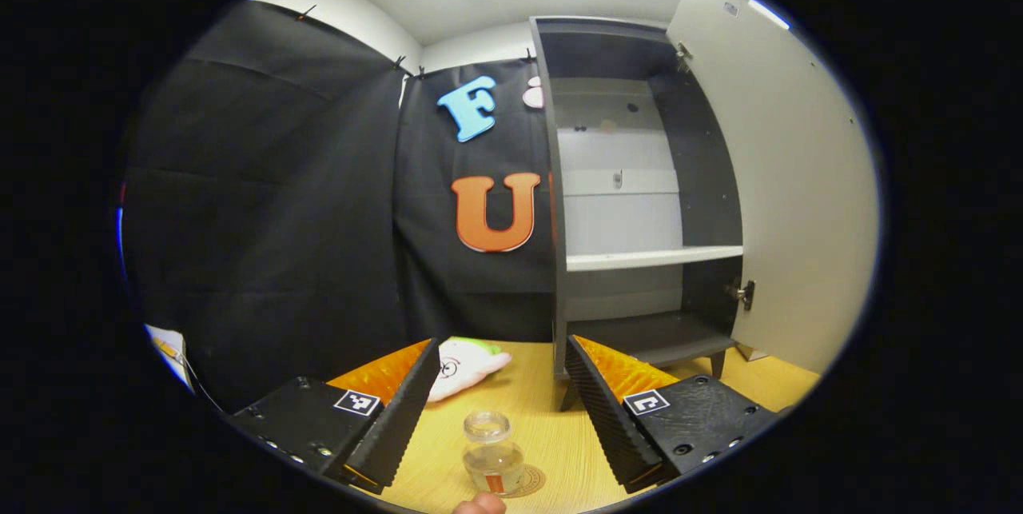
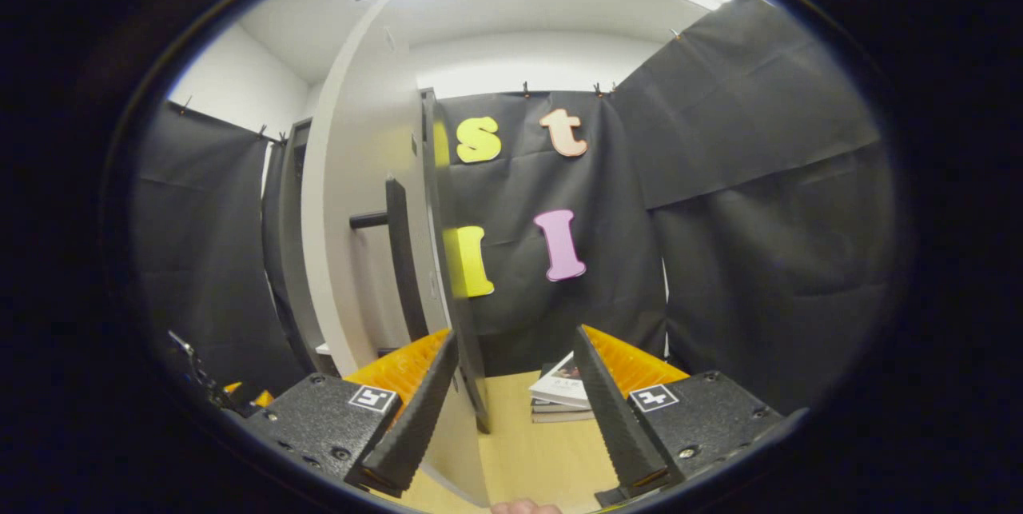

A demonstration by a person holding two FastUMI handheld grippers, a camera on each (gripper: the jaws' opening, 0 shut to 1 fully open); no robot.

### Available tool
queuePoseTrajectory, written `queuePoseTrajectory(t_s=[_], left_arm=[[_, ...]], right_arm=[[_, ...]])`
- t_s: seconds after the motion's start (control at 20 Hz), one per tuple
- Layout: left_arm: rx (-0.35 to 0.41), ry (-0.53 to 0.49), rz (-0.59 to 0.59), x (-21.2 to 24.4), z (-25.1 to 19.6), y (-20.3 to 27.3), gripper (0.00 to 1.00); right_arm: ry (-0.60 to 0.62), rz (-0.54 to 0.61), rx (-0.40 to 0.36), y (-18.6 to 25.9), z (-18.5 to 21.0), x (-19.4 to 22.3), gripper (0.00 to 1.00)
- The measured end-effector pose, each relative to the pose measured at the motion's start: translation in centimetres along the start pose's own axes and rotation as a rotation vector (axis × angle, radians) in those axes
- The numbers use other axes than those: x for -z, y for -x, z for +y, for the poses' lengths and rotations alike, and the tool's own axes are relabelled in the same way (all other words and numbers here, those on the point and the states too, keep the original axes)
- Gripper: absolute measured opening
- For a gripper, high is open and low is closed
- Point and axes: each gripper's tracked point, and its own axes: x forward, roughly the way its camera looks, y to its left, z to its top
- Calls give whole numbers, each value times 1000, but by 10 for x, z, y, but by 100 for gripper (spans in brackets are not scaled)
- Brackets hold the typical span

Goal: Open the cabinet door with the right hand, grasp the bottle in the cabinet with the left hand and place it on the coaster, then close the cabinet door with the right hand.

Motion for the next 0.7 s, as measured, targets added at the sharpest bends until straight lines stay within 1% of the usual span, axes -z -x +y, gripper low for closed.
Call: queuePoseTrajectory(t_s=[0.15, 0.25, 0.35, 0.55, 0.7], left_arm=[[33, 15, -14, -37, -9, 4, 95], [28, 18, -14, -55, -10, 8, 95], [23, 17, -17, -68, -14, 13, 95], [29, 37, 4, -77, -26, 25, 95], [45, 53, 21, -74, -35, 30, 95]], right_arm=[[5, -6, -13, -2, 0, -1, 91], [4, -15, -16, -4, -1, -2, 91], [-21, -28, -45, -6, 6, -5, 91], [-41, -19, -76, -6, 11, -3, 91], [-49, -13, -80, -6, 13, -2, 91]])
